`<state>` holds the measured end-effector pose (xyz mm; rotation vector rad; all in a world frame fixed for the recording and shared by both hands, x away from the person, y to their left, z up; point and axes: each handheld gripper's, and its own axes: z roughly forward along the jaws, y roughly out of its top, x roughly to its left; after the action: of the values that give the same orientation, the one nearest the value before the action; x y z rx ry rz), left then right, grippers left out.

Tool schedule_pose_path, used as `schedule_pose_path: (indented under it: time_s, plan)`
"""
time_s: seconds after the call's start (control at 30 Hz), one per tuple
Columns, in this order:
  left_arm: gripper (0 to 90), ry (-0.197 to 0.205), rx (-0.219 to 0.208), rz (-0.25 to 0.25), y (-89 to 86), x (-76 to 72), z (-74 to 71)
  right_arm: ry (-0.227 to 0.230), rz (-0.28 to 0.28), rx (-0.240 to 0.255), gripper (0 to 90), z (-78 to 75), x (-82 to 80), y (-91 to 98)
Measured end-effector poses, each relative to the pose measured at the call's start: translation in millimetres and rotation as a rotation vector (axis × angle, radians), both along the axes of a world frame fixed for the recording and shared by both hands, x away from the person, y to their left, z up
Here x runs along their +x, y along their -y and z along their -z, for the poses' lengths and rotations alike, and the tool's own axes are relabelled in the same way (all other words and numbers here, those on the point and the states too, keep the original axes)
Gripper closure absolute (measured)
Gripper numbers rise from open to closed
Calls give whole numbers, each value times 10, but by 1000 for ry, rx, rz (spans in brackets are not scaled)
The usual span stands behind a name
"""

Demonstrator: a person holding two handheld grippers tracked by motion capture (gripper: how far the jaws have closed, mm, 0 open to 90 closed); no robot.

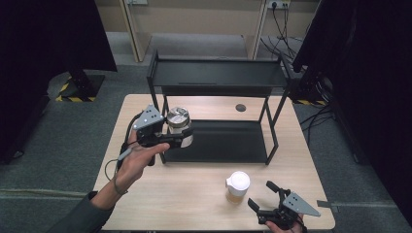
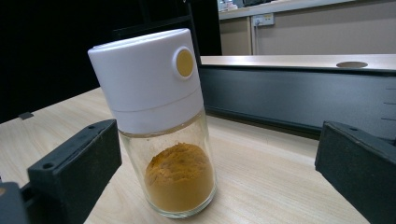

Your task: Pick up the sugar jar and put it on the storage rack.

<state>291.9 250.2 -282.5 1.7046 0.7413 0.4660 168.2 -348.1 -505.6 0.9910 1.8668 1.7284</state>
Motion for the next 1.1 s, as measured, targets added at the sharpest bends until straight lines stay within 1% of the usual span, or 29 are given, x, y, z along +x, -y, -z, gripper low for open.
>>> schedule_pose_path:
  time_s: [0.07,0.13,0.2,0.33,0.43,0.5,0.6,0.7,0.77,0.8,0.87,0.9,0.93,1.03,1.1]
  plan:
    - [312,-3,1,1,3,13,-24,0,0,0,6,1,1,0]
    - [312,0,6,-2,11,36,-107,0,0,0,6,1,1,1]
    - [312,-2,-5,-2,-2,56,-164,0,0,1,6,1,1,2]
    - [312,14,3,-13,0,78,-286,-2,-2,-1,6,0,4,1]
    - [312,16,13,-28,18,99,-373,-4,-2,-1,6,0,5,1]
    - [312,7,14,-25,11,133,-433,-4,-2,-1,6,-1,4,1]
    - [312,6,26,-31,25,153,-520,-4,-2,0,6,1,5,2]
    - [312,1,23,-28,14,189,-602,-6,-3,0,6,1,6,3]
    - [312,2,23,-32,16,194,-626,-7,-3,0,6,1,6,3]
    - [312,2,28,-36,22,213,-683,-6,-4,0,6,1,6,3]
    - [312,1,32,-42,32,232,-731,-5,-3,0,6,2,6,2]
    - [312,1,32,-42,32,232,-731,-5,-4,0,6,2,6,3]
    - [312,2,31,-50,38,255,-769,-5,-4,0,7,2,5,3]
    - [312,-9,9,-53,21,317,-815,-6,-5,0,6,2,6,2]
    - [312,-11,18,-59,31,345,-863,-6,-5,-1,7,2,8,2]
